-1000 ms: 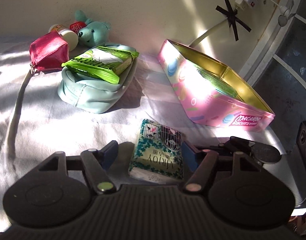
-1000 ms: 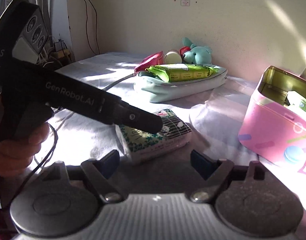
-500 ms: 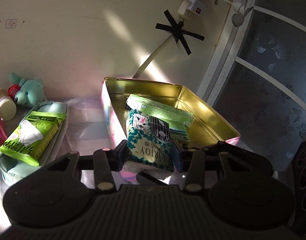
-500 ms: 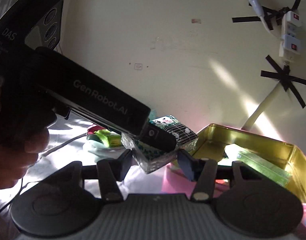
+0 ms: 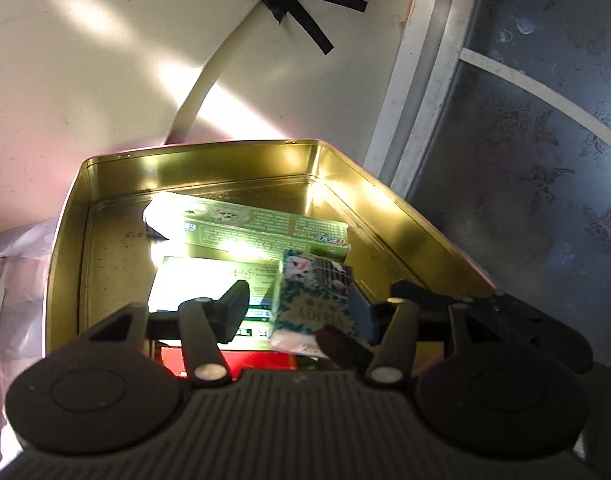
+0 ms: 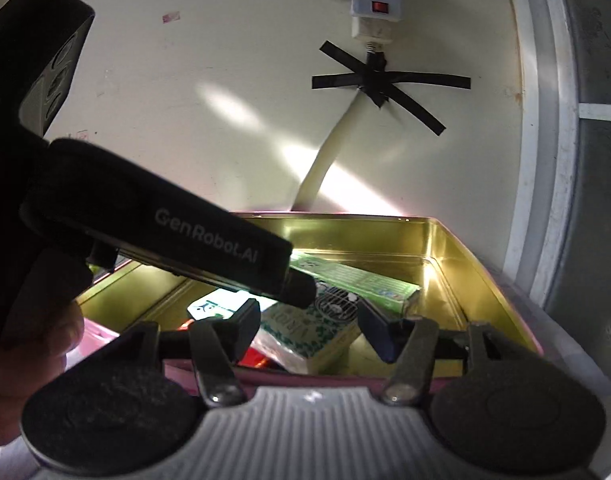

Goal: Organize objects
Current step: 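Lower the tissue pack into the pink tin and open the right gripper, then grasp the green snack bag off the light blue pouch with the right gripper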

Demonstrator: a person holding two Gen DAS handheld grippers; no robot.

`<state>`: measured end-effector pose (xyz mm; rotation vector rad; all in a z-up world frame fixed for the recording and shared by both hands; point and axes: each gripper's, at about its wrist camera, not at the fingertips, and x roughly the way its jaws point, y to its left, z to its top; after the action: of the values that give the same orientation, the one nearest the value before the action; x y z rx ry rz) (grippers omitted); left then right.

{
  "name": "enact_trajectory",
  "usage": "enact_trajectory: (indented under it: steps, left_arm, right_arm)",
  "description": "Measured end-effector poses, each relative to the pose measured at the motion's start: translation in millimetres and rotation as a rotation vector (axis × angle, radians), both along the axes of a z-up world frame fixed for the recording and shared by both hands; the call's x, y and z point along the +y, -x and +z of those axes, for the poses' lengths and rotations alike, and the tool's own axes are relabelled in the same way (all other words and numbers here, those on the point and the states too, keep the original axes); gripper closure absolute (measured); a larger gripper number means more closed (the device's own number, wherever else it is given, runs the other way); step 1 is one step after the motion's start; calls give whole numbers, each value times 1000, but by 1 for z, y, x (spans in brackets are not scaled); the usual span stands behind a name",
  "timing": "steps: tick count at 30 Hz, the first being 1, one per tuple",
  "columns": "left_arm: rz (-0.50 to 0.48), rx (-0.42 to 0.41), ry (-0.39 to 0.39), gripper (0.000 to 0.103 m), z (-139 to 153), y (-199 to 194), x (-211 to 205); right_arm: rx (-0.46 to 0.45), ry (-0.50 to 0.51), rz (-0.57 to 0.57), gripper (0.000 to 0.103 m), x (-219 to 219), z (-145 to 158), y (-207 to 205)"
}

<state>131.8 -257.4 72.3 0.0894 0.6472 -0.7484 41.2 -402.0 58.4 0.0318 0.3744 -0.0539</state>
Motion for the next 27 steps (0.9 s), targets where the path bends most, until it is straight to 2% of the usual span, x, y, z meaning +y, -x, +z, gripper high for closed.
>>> enact_trajectory:
  steps: [2, 9, 15, 21, 27]
  left_arm:
    - [44, -42, -14, 35, 1, 2, 6]
    - [179, -148, -64, 35, 16, 18, 45]
    - [351, -205, -122, 35, 22, 28, 104]
    - [499, -185, -162, 33, 1, 30, 167]
    - [639, -121, -163, 33, -23, 26, 227]
  right_arm:
    - [-1, -12, -7, 40, -1, 1, 0]
    - [-36, -13, 29, 40, 10, 2, 4]
    - [-83, -47, 35, 40, 11, 1, 9]
    - [-116, -98, 73, 40, 22, 11, 12]
    - [-104, -84, 204, 40, 60, 21, 15]
